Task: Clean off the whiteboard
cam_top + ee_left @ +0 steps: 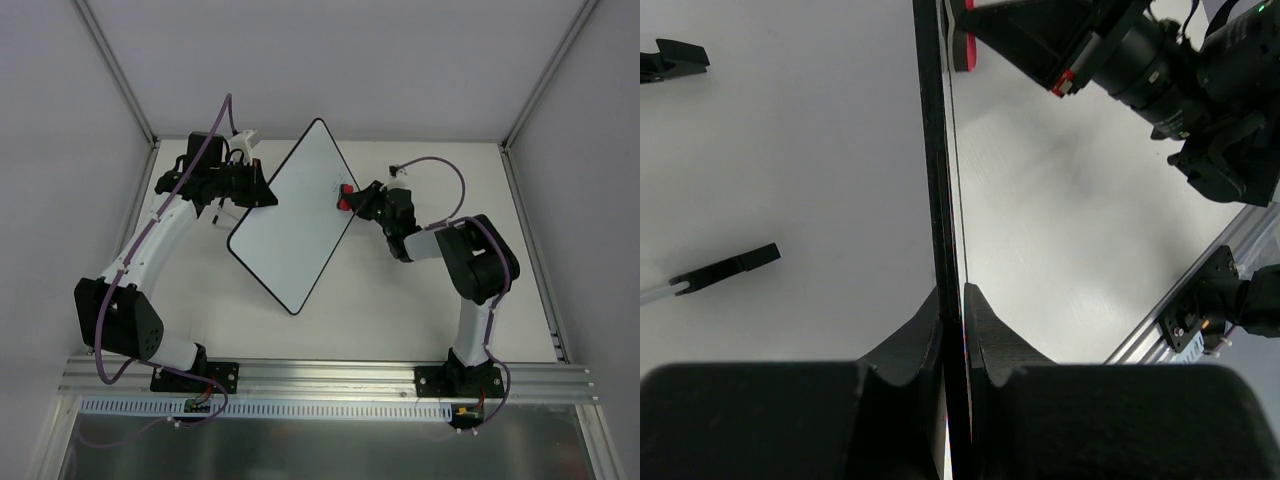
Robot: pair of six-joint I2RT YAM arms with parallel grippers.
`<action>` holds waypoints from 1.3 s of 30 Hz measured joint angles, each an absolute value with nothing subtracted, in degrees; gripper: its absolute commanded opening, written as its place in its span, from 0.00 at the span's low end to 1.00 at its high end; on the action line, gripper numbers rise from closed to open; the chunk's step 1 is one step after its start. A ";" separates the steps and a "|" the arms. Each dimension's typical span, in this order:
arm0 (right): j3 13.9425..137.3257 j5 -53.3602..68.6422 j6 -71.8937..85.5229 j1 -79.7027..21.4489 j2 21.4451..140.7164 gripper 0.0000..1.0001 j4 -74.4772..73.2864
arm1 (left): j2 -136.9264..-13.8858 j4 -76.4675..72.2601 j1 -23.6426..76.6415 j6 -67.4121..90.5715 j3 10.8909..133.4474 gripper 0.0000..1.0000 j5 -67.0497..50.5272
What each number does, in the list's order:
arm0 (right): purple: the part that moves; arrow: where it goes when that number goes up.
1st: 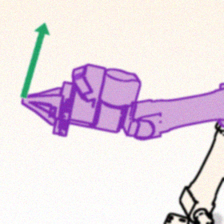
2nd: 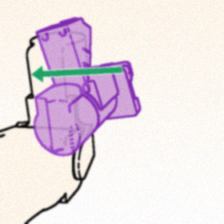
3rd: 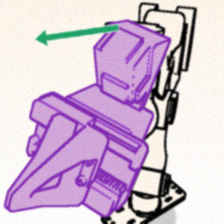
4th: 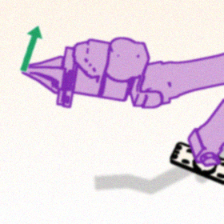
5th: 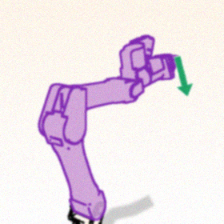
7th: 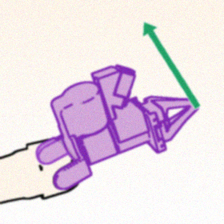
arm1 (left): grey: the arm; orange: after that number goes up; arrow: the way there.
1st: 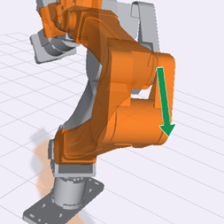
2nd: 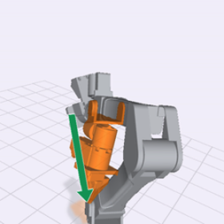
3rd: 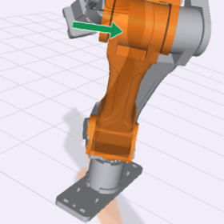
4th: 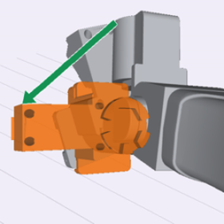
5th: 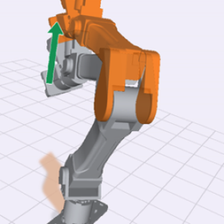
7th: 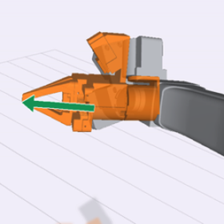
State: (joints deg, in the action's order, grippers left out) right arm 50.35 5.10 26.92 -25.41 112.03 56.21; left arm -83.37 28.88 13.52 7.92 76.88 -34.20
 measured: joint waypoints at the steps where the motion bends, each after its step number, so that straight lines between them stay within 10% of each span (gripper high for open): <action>1: 52.01 5.45 26.72 -25.41 112.03 0.00 55.72 | -83.33 29.02 13.52 7.90 76.88 0.00 -34.06; 39: 55.09 8.75 28.71 -20.18 113.30 0.00 54.30 | -83.31 32.91 15.73 6.76 77.65 0.00 -33.76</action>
State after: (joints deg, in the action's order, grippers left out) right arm 55.09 8.75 28.71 -20.18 113.30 54.30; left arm -83.31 32.91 15.73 6.76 77.65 -33.76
